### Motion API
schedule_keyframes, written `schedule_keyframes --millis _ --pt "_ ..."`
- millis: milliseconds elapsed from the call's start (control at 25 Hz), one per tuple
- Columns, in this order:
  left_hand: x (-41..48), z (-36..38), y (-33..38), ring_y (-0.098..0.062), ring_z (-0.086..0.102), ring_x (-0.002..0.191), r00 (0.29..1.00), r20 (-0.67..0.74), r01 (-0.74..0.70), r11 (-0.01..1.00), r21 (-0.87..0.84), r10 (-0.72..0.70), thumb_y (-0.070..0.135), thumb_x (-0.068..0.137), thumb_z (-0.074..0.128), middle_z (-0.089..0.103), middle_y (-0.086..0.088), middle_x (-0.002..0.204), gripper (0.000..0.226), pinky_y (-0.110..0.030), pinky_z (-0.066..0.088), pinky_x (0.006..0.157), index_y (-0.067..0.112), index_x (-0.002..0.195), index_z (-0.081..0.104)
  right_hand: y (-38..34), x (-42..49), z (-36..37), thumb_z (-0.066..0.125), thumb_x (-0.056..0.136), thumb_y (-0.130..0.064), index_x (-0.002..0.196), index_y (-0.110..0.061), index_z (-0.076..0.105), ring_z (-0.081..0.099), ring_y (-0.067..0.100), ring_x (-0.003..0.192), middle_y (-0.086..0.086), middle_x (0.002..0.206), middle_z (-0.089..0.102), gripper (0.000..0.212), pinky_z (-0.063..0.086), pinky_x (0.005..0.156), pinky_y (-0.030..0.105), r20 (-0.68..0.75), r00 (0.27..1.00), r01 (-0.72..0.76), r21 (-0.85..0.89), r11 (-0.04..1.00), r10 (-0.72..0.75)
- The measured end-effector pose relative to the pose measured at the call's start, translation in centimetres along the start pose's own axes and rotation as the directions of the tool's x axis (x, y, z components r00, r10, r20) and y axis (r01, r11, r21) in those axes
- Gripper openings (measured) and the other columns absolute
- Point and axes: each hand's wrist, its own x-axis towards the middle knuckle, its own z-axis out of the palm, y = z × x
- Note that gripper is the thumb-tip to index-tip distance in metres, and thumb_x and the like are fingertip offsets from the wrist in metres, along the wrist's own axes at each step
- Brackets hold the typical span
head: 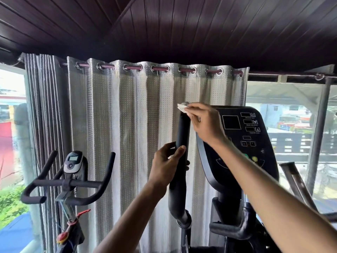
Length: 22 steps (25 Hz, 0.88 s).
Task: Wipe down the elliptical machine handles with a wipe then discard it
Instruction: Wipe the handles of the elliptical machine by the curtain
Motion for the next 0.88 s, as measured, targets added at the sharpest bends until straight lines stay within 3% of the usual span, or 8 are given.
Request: schedule_keyframes --millis 160,240,320,440,520,640,760,880 --pt "-0.2 0.1 0.1 -0.034 0.070 0.070 1.000 -0.013 -0.023 1.000 -0.001 0.023 0.018 0.099 0.066 0.070 -0.014 0.087 0.026 -0.042 0.060 0.066 0.000 0.118 0.065 -1.2 -3.1 4.0 0.065 0.094 -0.012 0.113 -0.013 0.076 0.069 0.007 0.104 -0.003 0.112 0.074 0.022 0.055 0.091 0.026 -0.202 0.856 -0.354 0.443 0.824 0.477" --pt "-0.4 0.2 0.3 -0.033 0.070 0.071 1.000 -0.015 -0.025 1.000 0.010 0.025 0.017 0.099 0.065 0.069 -0.016 0.090 0.026 -0.039 0.061 0.064 -0.001 0.119 0.065 -1.9 -2.9 5.0 0.066 0.095 -0.011 0.115 -0.014 0.075 0.072 0.005 0.096 -0.008 0.103 0.077 0.022 0.056 0.081 0.025 -0.036 0.636 -0.482 0.762 0.433 0.771" --pt "-0.5 0.5 0.5 -0.033 0.070 0.072 1.000 -0.017 -0.023 0.999 0.027 0.023 0.017 0.100 0.065 0.069 -0.015 0.090 0.025 -0.038 0.061 0.063 0.000 0.118 0.065 -2.3 -2.7 5.0 0.062 0.095 0.000 0.116 -0.005 0.072 0.071 0.006 0.079 -0.004 0.089 0.077 0.024 0.055 0.069 0.021 0.294 0.457 -0.432 0.898 -0.080 0.839" --pt "-0.6 0.6 0.6 -0.034 0.069 0.072 0.999 -0.026 -0.022 0.999 0.027 0.023 0.015 0.100 0.063 0.068 -0.011 0.083 0.026 -0.035 0.061 0.060 -0.003 0.118 0.064 -2.4 -3.1 4.4 0.056 0.093 0.010 0.123 0.010 0.064 0.065 0.008 0.065 0.006 0.081 0.071 0.031 0.053 0.063 0.017 0.474 0.437 -0.365 0.870 -0.331 0.765" --pt "-0.7 0.5 0.7 -0.034 0.068 0.074 1.000 -0.024 -0.018 0.999 0.033 0.019 0.015 0.100 0.063 0.067 -0.015 0.086 0.029 -0.031 0.059 0.058 -0.006 0.120 0.062 -2.5 -3.5 4.7 0.066 0.092 0.001 0.120 0.005 0.068 0.068 0.014 0.079 0.010 0.093 0.075 0.029 0.057 0.076 0.023 0.394 0.458 -0.369 0.900 -0.233 0.797" --pt "-0.9 0.5 0.8 -0.028 0.069 0.069 1.000 -0.012 -0.009 0.999 0.049 0.009 0.017 0.100 0.062 0.066 -0.022 0.088 0.032 -0.027 0.056 0.056 -0.008 0.120 0.061 -2.1 -3.5 4.8 0.075 0.089 -0.013 0.113 -0.010 0.076 0.073 0.009 0.093 -0.001 0.105 0.077 0.024 0.058 0.093 0.033 0.030 0.502 -0.518 0.811 0.273 0.864" --pt "-0.8 0.6 0.7 -0.024 0.069 0.062 1.000 -0.029 0.003 0.999 0.045 -0.002 0.018 0.101 0.062 0.065 -0.024 0.088 0.032 -0.024 0.053 0.054 -0.006 0.121 0.062 -1.9 -3.8 3.9 0.069 0.092 -0.021 0.112 -0.016 0.077 0.073 0.007 0.090 -0.005 0.104 0.077 0.022 0.058 0.085 0.033 -0.274 0.755 -0.457 0.431 0.778 0.596" --pt "-0.7 0.8 0.5 -0.023 0.070 0.062 0.998 -0.052 0.020 1.000 0.013 -0.019 0.018 0.101 0.062 0.066 -0.022 0.088 0.030 -0.025 0.054 0.054 -0.004 0.122 0.063 -1.4 -3.5 2.2 0.069 0.094 -0.018 0.110 -0.013 0.078 0.073 0.016 0.089 0.002 0.103 0.077 0.019 0.057 0.080 0.032 -0.268 0.939 -0.160 0.214 0.964 0.216"
